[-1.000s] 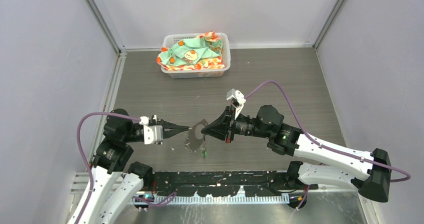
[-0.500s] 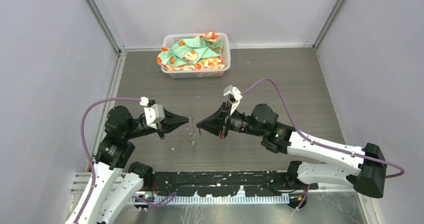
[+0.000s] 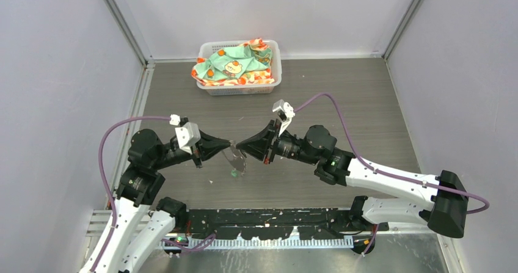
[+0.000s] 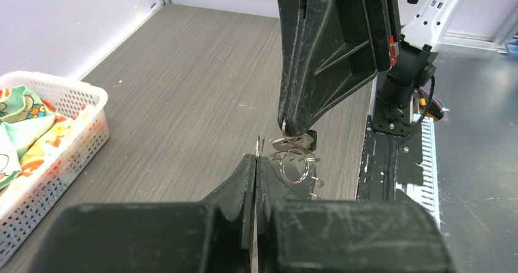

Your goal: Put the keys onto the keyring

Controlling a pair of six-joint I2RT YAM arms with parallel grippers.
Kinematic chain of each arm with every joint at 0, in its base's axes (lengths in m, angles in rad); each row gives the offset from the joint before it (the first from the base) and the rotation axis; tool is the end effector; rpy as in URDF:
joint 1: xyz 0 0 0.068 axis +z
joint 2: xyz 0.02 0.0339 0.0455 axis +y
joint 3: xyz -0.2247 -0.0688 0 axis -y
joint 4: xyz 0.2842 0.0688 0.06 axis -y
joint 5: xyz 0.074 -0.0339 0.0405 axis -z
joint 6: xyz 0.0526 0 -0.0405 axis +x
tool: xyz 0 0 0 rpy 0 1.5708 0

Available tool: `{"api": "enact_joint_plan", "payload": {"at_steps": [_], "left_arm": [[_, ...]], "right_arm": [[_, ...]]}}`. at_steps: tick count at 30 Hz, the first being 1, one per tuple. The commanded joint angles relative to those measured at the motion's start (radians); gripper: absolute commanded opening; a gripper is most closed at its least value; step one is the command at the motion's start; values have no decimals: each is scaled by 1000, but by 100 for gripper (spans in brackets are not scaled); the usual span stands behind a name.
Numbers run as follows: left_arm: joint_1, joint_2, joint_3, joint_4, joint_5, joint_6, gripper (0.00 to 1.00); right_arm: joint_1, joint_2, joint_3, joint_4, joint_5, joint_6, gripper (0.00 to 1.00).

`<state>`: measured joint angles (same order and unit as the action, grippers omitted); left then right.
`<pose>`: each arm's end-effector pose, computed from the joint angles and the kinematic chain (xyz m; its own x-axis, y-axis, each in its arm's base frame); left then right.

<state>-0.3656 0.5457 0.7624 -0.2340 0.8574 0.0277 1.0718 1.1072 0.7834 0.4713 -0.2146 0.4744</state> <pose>0.1735 -0.1090 0.3479 0.0099 0.0156 -0.9998 0.9401 0.3406 0.0146 0.1491 0.2969 0.2994 -0.3754 0.2439 -0.8942 -0.8850 0.1925 0.4240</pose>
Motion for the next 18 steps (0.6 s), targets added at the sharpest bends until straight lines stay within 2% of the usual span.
{"api": "enact_joint_plan", "payload": {"at_steps": [1,18], "left_arm": [[-3,2,0,72,-19,-21,1],[-3,0,-7,72,-9,-21,1]], "right_arm": [[5,4,49,88,32,3,1],[22,38,74,93,71,-17,1]]}}
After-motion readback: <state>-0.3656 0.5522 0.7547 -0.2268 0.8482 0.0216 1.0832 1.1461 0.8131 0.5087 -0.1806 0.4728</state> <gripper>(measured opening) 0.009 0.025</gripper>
